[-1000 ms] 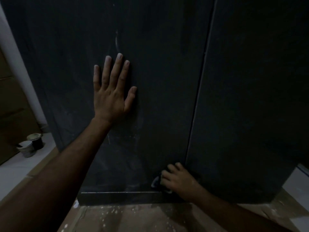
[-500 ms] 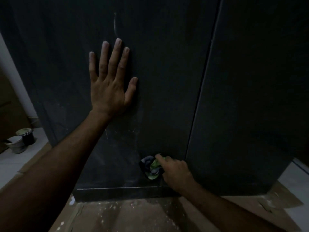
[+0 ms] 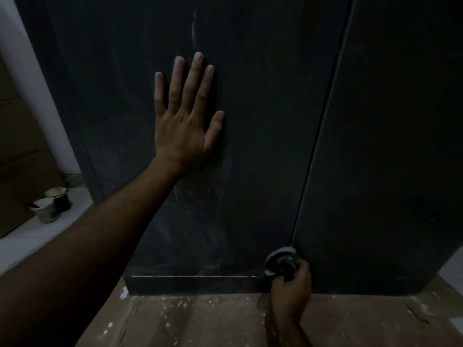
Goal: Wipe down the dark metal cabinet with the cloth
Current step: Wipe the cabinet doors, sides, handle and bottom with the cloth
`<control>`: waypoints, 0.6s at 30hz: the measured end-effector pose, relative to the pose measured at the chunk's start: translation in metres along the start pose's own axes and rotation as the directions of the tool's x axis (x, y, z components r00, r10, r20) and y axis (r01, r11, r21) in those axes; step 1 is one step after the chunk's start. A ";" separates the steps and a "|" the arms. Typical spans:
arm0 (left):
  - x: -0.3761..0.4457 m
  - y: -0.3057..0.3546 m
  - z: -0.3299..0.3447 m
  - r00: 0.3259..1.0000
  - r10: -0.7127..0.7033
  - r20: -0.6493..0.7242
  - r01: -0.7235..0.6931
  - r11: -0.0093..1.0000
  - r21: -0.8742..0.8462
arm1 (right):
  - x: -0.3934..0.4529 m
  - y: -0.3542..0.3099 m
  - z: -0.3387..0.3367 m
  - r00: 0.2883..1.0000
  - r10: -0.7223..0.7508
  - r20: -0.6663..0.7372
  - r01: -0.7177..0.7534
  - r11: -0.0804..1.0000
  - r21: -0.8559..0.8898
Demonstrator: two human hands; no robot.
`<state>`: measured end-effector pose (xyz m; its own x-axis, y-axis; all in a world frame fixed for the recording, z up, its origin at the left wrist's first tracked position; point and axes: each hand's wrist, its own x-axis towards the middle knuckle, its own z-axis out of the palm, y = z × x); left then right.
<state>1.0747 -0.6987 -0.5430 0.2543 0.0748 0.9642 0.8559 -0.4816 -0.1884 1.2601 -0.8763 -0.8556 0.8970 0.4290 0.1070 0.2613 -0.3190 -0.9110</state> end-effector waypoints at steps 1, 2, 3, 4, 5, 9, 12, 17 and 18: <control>0.000 0.000 0.000 1.000 0.004 0.000 -0.004 1.000 0.005 | -0.007 0.003 0.009 0.999 0.032 -0.006 -0.032 0.999 0.028; 0.000 0.001 0.000 1.000 0.006 -0.001 -0.006 1.000 0.010 | -0.016 0.006 0.021 1.000 0.019 0.023 -0.020 0.999 0.044; 0.001 0.002 0.000 1.000 0.006 -0.002 -0.006 1.000 0.014 | -0.028 0.007 0.034 0.996 -0.021 0.091 0.016 0.998 0.057; 0.001 0.002 0.000 1.000 0.004 -0.004 -0.003 1.000 0.015 | -0.041 0.008 0.047 0.977 -0.072 0.202 0.058 0.996 0.071; 0.000 0.001 0.000 1.000 0.003 -0.004 -0.003 1.000 0.015 | -0.052 0.009 0.056 0.942 -0.128 0.311 0.106 0.991 0.087; 0.001 0.000 -0.003 1.000 0.016 0.004 -0.016 1.000 0.024 | -0.029 0.029 0.038 0.961 -0.151 0.231 0.133 0.987 0.092; 0.001 0.002 -0.002 1.000 0.016 0.008 -0.016 1.000 0.018 | 0.022 0.051 0.005 0.997 0.070 -0.019 -0.069 0.996 0.050; -0.001 0.002 -0.001 1.000 -0.001 -0.002 0.001 0.999 0.035 | -0.032 0.034 0.052 0.911 0.084 0.403 -0.119 0.991 0.063; -0.001 0.002 -0.001 1.000 0.003 -0.007 -0.003 0.999 0.037 | -0.050 0.029 0.068 0.871 0.064 0.487 -0.107 0.992 0.061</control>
<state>1.0757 -0.7011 -0.5445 0.2539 0.0667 0.9649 0.8713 -0.4490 -0.1982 1.1989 -0.8497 -0.9143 0.6239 0.7652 -0.1589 0.1420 -0.3109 -0.9398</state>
